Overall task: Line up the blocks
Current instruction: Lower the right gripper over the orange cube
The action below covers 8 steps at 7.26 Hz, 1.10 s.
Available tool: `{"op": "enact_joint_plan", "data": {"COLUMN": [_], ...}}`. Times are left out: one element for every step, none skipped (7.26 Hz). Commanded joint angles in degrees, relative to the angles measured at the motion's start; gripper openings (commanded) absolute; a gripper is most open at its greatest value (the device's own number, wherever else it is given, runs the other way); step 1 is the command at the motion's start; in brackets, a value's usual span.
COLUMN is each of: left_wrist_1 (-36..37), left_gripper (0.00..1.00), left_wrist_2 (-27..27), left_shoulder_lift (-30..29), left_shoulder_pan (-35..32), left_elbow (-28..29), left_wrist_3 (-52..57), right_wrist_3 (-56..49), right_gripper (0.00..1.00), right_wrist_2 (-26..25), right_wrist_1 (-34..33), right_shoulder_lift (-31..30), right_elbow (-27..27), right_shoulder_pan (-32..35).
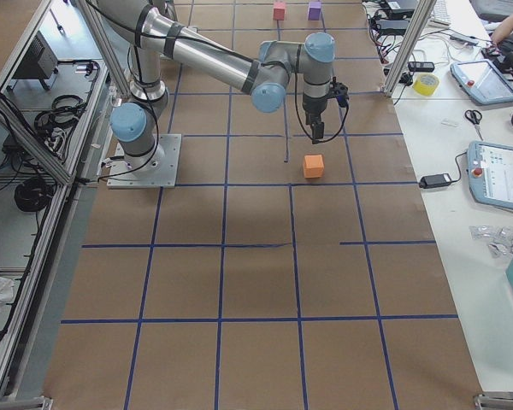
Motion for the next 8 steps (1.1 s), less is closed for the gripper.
{"op": "enact_joint_plan", "data": {"left_wrist_1": [0.0,0.0,-0.08,0.09,0.09,0.09,0.09,0.09], "left_gripper": [1.0,1.0,1.0,1.0,1.0,1.0,1.0,1.0], "left_wrist_2": [-0.13,-0.04,-0.04,-0.04,-0.04,0.05,-0.04,-0.04], "left_shoulder_lift": [-0.19,-0.02,-0.11,-0.19,0.07,0.42,0.07,-0.11], "left_shoulder_pan": [0.0,0.0,0.0,0.0,0.0,0.0,0.0,0.0], "left_elbow": [-0.05,-0.05,-0.05,-0.32,-0.49,-0.58,-0.58,-0.58], "left_wrist_3": [-0.97,-1.05,-0.97,-0.97,-1.05,-0.88,-1.05,-1.05], "right_wrist_3": [-0.13,-0.05,0.04,-0.22,-0.13,0.39,0.92,0.92], "right_gripper": [1.0,1.0,1.0,1.0,1.0,1.0,1.0,1.0], "right_wrist_2": [-0.01,-0.01,0.07,0.08,0.16,0.25,0.43,2.08], "right_wrist_1": [-1.54,-3.37,-4.87,-6.54,-7.25,-7.26,-7.08,-7.08], "right_shoulder_lift": [4.55,6.22,8.06,9.82,11.06,12.29,12.82,12.91], "right_elbow": [0.0,0.0,-0.08,-0.09,-0.61,-0.79,-1.05,-1.05], "right_shoulder_pan": [-0.12,-0.12,-0.73,-1.69,-1.7,-1.7,-1.7,-1.7]}}
